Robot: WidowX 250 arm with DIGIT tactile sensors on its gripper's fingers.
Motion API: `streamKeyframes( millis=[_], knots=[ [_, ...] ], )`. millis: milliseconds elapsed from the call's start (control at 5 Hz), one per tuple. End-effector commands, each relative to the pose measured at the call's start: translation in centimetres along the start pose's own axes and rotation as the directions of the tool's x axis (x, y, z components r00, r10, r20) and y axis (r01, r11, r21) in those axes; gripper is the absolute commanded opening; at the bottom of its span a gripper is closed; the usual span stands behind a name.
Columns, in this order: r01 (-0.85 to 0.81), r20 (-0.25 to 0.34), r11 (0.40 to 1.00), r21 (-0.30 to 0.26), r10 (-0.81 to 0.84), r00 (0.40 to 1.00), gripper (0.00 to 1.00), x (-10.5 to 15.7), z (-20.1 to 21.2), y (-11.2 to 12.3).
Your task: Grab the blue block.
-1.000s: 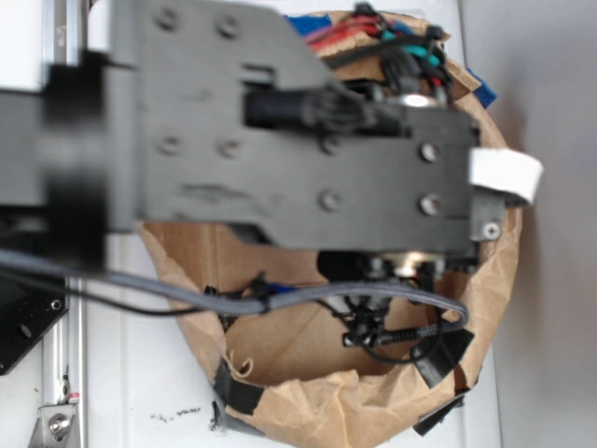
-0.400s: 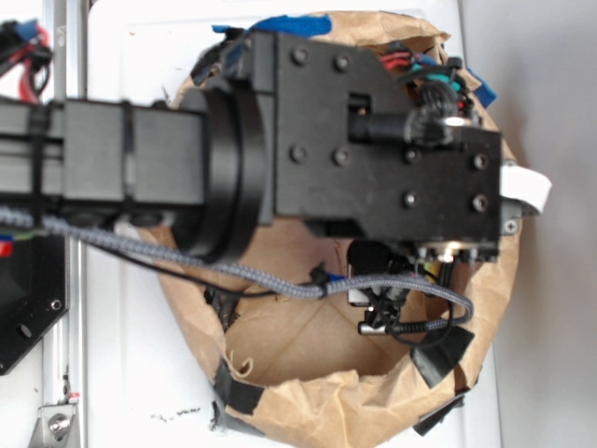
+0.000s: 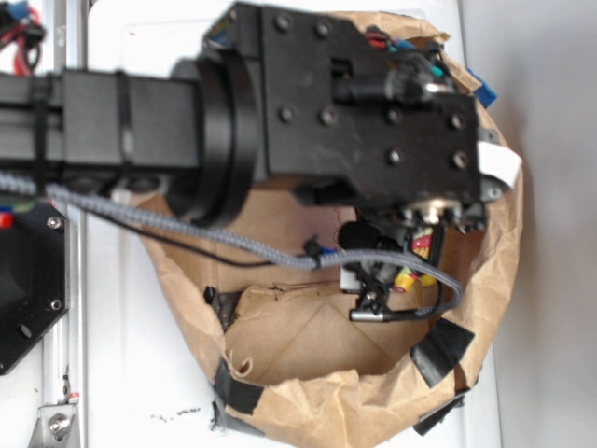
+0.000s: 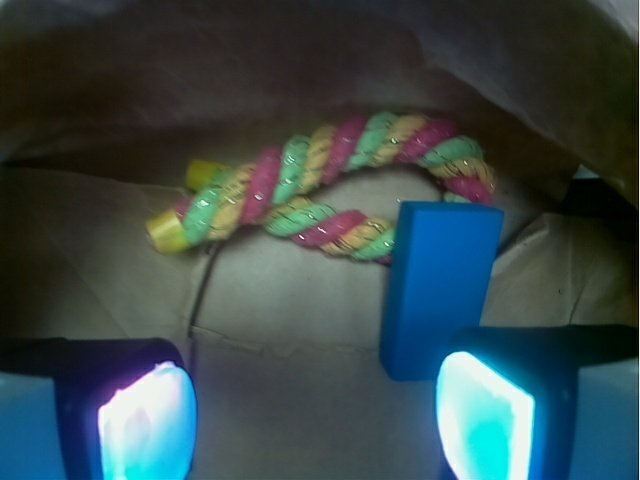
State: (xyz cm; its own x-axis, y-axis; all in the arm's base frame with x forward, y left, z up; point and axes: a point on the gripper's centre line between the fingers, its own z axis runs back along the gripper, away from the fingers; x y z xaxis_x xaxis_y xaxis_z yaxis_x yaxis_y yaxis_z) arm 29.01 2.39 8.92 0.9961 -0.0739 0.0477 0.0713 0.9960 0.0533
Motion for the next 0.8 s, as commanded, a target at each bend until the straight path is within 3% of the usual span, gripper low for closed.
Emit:
streamKeyframes(
  millis=[0, 600],
  knots=[
    [0.015, 0.037, 0.999, -0.05, -0.013, 0.999, 1.0, -0.8, 0.2, 2.7],
    [0.023, 0.051, 1.0, -0.021, -0.022, 0.998, 1.0, 2.3, -0.3, 3.4]
  ],
)
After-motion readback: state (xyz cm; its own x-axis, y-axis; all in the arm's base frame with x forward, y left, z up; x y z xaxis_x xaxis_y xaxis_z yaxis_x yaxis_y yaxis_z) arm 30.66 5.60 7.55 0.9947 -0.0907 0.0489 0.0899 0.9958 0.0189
